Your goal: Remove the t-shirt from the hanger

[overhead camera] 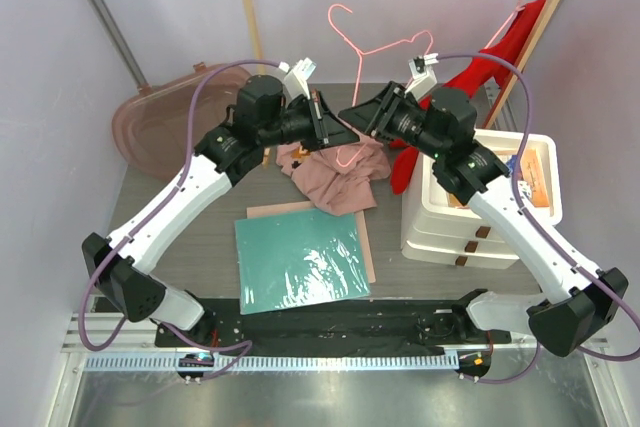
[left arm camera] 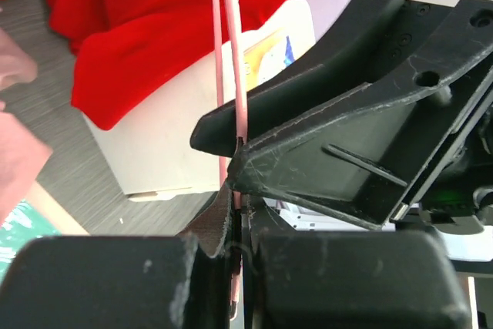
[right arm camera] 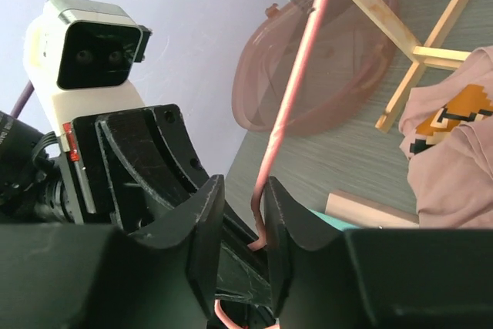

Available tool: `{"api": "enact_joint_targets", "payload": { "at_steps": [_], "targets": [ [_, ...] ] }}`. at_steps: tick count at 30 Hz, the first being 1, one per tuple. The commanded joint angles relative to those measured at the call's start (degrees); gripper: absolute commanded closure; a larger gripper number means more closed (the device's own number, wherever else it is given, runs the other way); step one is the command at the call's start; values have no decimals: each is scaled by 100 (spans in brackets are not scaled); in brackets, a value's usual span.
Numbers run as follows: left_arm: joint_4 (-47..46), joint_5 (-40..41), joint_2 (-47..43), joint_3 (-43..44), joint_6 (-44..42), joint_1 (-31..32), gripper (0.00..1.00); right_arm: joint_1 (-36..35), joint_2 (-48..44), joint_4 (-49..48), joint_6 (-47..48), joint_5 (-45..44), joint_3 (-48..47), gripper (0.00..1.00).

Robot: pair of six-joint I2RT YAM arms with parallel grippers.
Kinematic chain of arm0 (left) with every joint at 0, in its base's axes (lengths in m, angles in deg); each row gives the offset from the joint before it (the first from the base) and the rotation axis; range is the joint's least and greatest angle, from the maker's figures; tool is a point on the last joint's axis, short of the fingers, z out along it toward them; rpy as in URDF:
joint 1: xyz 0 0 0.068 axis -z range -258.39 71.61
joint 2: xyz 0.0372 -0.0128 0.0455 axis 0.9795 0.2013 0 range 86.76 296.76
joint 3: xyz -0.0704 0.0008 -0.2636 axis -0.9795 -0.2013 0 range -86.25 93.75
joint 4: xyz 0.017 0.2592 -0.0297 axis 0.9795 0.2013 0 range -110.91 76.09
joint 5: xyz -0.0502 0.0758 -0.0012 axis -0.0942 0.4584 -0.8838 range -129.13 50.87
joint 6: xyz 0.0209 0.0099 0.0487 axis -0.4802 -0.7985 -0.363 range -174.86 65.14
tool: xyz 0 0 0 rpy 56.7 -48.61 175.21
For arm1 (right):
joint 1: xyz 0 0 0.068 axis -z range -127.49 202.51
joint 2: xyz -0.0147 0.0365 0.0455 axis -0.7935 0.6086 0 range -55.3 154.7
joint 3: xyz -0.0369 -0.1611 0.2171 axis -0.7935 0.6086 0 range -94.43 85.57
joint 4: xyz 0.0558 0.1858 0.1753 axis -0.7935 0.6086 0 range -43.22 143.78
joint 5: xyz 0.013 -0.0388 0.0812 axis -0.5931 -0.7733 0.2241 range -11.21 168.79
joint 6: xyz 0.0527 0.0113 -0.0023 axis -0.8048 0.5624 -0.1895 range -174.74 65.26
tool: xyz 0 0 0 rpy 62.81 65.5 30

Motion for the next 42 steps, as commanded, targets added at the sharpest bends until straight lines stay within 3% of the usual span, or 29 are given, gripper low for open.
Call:
{"api": "enact_joint_targets", "payload": {
  "at_steps": [1,4,6,7,8,10,11,16,22,31,36,42],
  "targets": [
    [199,238,-137,195,-269,-14,100,-160,-104,-61,207,-111,-65,72],
    [156,177,-163,125,-234,-14,100,-186,-78,-61,242,-243,-30,94],
    [94,194,-233,29,-216,-14,99,-186,-52,-35,295,-401,-29,99],
    [138,255,-277,-7,-233,-14,92,-186,-25,-17,347,-436,-47,99],
    [208,325,-434,-111,-260,-14,76,-186,18,52,426,-480,-178,99],
    [340,641,-637,-252,-400,-14,61,-186,150,316,699,-630,-336,99],
    [428,747,-751,-375,-470,-23,48,-186,168,325,786,-665,-381,99],
    [1139,1494,-1603,-788,-822,-23,30,-186,344,160,1779,-928,-399,99],
    [1439,1855,-2474,-1456,-779,-23,27,-195,572,-315,2895,-1307,-643,99],
    [1773,2189,-3239,-2081,-682,-32,26,-213,941,-1141,3108,-1192,-1250,99],
    [1870,2163,-3318,-2134,-682,-23,27,-213,1582,-721,3283,-1263,-2241,99],
    [2037,2224,-3424,-2134,-734,-23,26,-230,1837,-457,3415,-1263,-2533,99]
  ]
}}
